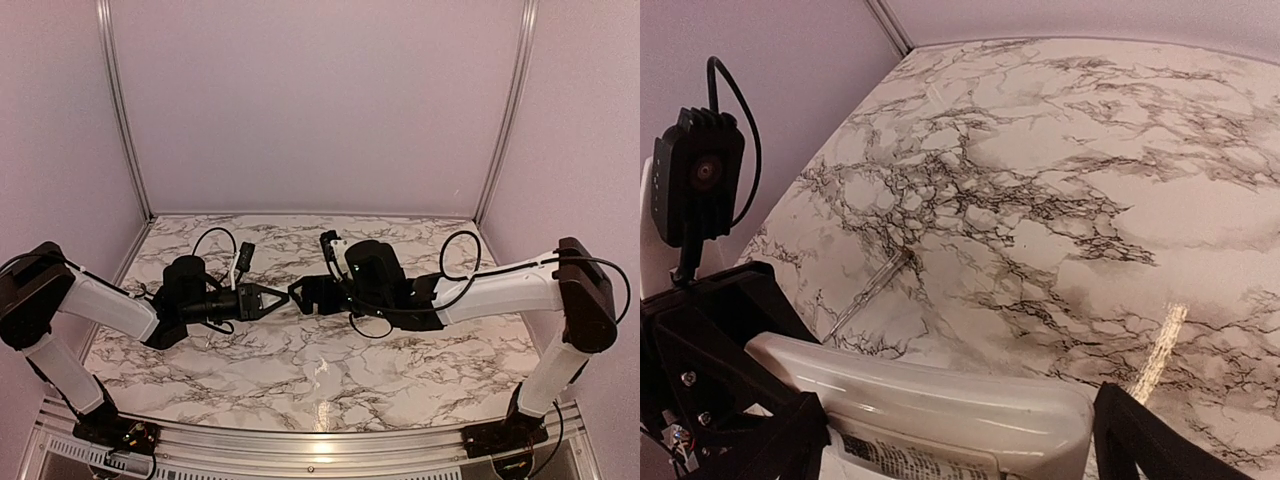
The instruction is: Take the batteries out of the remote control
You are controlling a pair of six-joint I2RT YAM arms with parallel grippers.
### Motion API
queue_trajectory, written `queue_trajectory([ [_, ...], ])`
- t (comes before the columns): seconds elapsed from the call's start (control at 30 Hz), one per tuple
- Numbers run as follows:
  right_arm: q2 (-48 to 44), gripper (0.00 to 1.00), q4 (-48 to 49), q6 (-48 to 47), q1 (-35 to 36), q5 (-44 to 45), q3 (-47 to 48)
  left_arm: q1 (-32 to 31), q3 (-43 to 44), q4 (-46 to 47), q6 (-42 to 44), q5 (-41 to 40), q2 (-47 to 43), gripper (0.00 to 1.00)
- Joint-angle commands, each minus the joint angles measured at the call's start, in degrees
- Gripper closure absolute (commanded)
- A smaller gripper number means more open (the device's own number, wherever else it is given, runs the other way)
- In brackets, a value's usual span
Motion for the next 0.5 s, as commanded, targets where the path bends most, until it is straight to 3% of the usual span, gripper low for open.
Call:
queue_trajectory([
  [0.0, -2.12, 0.09, -0.43, -1.73, 0.51, 1.12, -0.25, -0.99, 1.57, 0.83, 2.24, 0.00, -2.14, 1.00],
  [0.47, -6.59, 0.09, -1.97, -0.51, 2.68, 0.61, -1.11, -0.94, 0.37, -0.60, 1.20, -5.74, -3.31, 1.00],
])
